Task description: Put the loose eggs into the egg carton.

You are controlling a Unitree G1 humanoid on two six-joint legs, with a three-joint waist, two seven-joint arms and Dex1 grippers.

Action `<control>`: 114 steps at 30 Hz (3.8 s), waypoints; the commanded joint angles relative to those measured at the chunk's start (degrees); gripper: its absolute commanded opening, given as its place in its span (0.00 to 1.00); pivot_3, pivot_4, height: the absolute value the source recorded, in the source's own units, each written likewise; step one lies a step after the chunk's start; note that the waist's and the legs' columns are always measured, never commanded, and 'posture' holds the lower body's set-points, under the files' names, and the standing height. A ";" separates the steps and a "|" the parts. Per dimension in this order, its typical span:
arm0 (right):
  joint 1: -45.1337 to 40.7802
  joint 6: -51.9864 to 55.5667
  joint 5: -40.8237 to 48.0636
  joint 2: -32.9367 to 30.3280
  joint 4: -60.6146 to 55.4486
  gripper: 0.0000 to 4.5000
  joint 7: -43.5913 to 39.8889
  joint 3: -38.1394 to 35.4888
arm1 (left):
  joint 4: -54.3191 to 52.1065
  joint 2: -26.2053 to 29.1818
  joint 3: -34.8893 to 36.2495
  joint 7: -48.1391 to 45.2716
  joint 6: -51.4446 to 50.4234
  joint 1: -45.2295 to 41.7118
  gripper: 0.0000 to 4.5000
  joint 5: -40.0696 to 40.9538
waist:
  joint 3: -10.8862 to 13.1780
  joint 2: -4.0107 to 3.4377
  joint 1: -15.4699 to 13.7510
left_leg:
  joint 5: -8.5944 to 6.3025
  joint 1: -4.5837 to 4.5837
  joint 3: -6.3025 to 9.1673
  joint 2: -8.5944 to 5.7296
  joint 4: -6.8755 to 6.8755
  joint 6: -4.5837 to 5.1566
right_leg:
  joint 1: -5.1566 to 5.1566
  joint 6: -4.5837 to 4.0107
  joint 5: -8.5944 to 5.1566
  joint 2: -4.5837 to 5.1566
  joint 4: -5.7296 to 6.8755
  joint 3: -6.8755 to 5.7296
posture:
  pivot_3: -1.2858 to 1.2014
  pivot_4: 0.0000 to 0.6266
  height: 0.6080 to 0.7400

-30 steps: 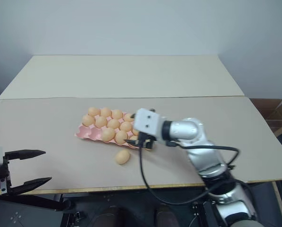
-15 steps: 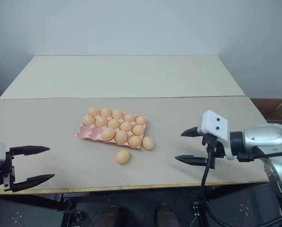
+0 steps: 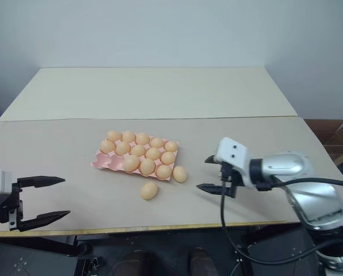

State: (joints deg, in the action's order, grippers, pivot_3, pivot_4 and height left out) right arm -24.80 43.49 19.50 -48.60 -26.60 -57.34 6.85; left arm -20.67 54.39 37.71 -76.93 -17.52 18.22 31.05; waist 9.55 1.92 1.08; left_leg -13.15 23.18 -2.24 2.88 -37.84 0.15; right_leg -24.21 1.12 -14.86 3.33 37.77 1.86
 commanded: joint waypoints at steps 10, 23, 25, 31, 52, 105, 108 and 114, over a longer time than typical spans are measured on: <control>-5.55 -5.65 -11.62 11.66 6.91 0.99 8.70 13.54 | -2.49 0.37 2.60 0.48 -0.09 2.06 1.00 0.82 | 0.00 0.00 -0.26 | -0.01 0.06 -0.01 -0.02 0.00 -0.02 | -0.03 0.01 0.00 0.05 0.02 -0.01 | 0.52 0.24 1.00; -4.32 -9.96 -18.58 14.25 11.66 0.63 10.94 16.07 | -1.84 -0.26 3.00 0.21 1.44 3.56 1.00 0.30 | 0.00 0.00 -0.22 | -0.01 0.04 -0.03 -0.02 0.00 -0.02 | -0.03 0.01 0.00 0.04 0.04 -0.01 | 0.52 0.24 1.00; -3.65 -9.74 -18.68 13.61 10.88 0.51 10.83 15.55 | -1.74 -0.30 3.01 0.19 1.63 3.67 1.00 0.25 | 0.00 0.00 -0.26 | -0.01 0.03 -0.03 -0.02 0.00 -0.02 | -0.03 0.01 0.00 0.03 0.04 -0.01 | 0.52 0.24 1.00; -1.28 -9.77 -18.37 8.90 6.09 0.45 9.63 12.20 | -1.32 -0.41 2.60 0.39 2.37 3.78 1.00 -0.09 | 0.00 0.00 -0.35 | -0.01 0.04 -0.03 -0.03 0.00 -0.02 | -0.02 0.01 0.00 0.05 0.02 -0.01 | 0.52 0.24 1.00; -29.17 -5.96 -16.75 34.71 19.40 0.45 13.31 21.40 | -2.57 -1.13 3.58 1.85 2.35 6.54 1.00 -0.73 | -0.01 0.01 1.19 | -0.01 0.05 -0.02 0.04 0.00 -0.02 | -0.13 -0.03 0.02 0.00 0.21 0.03 | 0.52 0.24 1.00; -6.23 -0.47 -2.97 4.12 -8.46 1.00 -9.97 0.25 | -1.37 -1.46 3.38 1.60 2.94 6.95 1.00 0.00 | -0.03 0.06 1.34 | -0.08 -0.03 -0.02 0.04 0.02 -0.13 | -0.05 -0.03 0.02 0.03 0.10 -0.01 | 0.52 0.24 1.00; -2.24 -0.96 -0.49 -1.09 -9.98 1.00 -11.01 -3.89 | -1.56 -1.06 3.99 1.27 2.41 6.73 1.00 0.41 | -0.03 0.07 1.25 | -0.08 -0.04 -0.02 0.05 0.02 -0.13 | -0.04 -0.02 0.01 0.00 0.10 0.01 | 0.52 0.24 1.00; 1.08 -0.76 1.22 -4.90 -11.07 1.00 -8.47 -5.92 | -1.28 -0.58 3.32 1.30 1.80 5.50 1.00 0.97 | -0.03 0.08 1.13 | -0.08 -0.04 -0.05 0.05 0.02 -0.13 | -0.03 -0.01 0.00 0.01 0.05 0.04 | 0.52 0.24 1.00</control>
State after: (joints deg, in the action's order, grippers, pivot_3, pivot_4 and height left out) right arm -23.63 42.99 19.38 -52.92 -35.68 -66.94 2.85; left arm -21.65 53.04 40.37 -75.54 -15.35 24.41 30.91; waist 9.52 2.00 2.21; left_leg -13.23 23.15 -2.29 2.92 -37.82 0.02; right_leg -24.25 1.11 -14.86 3.34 37.82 1.91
